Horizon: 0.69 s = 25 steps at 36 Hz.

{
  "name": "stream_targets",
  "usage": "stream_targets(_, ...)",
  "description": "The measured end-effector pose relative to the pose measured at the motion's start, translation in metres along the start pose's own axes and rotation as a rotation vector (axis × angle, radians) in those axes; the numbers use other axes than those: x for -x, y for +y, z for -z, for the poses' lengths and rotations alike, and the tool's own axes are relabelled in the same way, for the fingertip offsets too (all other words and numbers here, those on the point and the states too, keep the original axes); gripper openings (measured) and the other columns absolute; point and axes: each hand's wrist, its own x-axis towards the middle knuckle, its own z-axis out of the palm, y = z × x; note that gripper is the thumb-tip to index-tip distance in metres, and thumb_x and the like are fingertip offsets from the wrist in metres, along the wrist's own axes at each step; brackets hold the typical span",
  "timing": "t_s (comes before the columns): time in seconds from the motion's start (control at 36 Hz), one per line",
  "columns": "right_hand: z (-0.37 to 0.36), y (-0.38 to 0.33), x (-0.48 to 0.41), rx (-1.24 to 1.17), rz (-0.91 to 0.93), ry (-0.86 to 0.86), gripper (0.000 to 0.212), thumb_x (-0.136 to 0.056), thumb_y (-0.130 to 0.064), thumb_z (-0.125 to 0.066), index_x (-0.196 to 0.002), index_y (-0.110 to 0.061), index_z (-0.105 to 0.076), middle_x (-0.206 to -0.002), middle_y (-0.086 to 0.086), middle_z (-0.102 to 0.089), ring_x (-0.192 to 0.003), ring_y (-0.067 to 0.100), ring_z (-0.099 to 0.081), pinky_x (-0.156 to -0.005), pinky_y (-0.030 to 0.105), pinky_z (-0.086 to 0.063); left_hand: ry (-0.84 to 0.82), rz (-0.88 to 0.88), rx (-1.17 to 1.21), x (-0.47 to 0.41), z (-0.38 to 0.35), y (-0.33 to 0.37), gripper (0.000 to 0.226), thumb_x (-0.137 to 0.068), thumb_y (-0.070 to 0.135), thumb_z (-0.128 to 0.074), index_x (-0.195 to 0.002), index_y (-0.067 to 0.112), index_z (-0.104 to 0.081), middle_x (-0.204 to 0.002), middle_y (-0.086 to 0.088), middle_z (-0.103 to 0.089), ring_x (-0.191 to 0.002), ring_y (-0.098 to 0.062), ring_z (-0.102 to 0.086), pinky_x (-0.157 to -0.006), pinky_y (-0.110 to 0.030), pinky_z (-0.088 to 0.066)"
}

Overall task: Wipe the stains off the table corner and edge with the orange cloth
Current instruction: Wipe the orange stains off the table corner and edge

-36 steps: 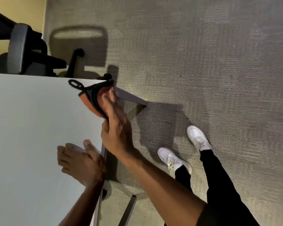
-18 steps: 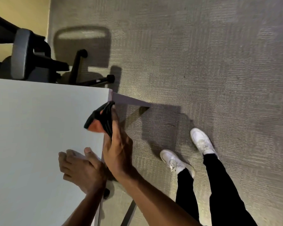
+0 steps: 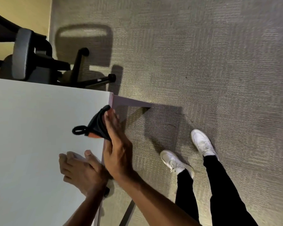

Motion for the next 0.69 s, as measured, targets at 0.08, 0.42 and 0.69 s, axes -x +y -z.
stream_targets(0.08,0.005,-0.004,-0.004,-0.066,-0.037,0.015,0.066,-0.101,0.002,-0.04,-0.165,-0.013,-0.037,-0.175,-0.003,-0.031,-0.163,0.015,-0.029,-0.123,0.043,-0.046,0.008,-0.007,-0.011,0.003,0.002,0.003,0.066,-0.107,0.055,-0.031,-0.14,-0.002,-0.045,-0.165,-0.022,-0.037,-0.154,-0.044,-0.034,-0.12,-0.067,-0.028)
stream_targets(0.42,0.016,-0.028,-0.027,-0.172,-0.249,0.014,0.071,-0.098,0.019,-0.055,-0.162,-0.007,-0.039,-0.171,0.008,-0.038,-0.161,0.021,-0.035,-0.125,0.024,-0.039,0.011,-0.005,-0.007,0.002,0.0,0.0,0.074,-0.108,0.058,-0.03,-0.149,-0.002,-0.043,-0.171,-0.021,-0.035,-0.158,-0.044,-0.032,-0.122,-0.067,-0.028)
stream_targets(0.69,0.018,-0.03,-0.077,-0.123,-0.337,0.104,0.067,-0.095,0.016,-0.055,-0.157,-0.006,-0.049,-0.159,0.014,-0.056,-0.145,0.03,-0.058,-0.115,0.038,-0.053,0.03,0.004,-0.012,0.005,0.0,0.002,0.07,-0.111,0.051,-0.034,-0.153,-0.004,-0.043,-0.173,-0.023,-0.035,-0.16,-0.046,-0.033,-0.123,-0.066,-0.029)
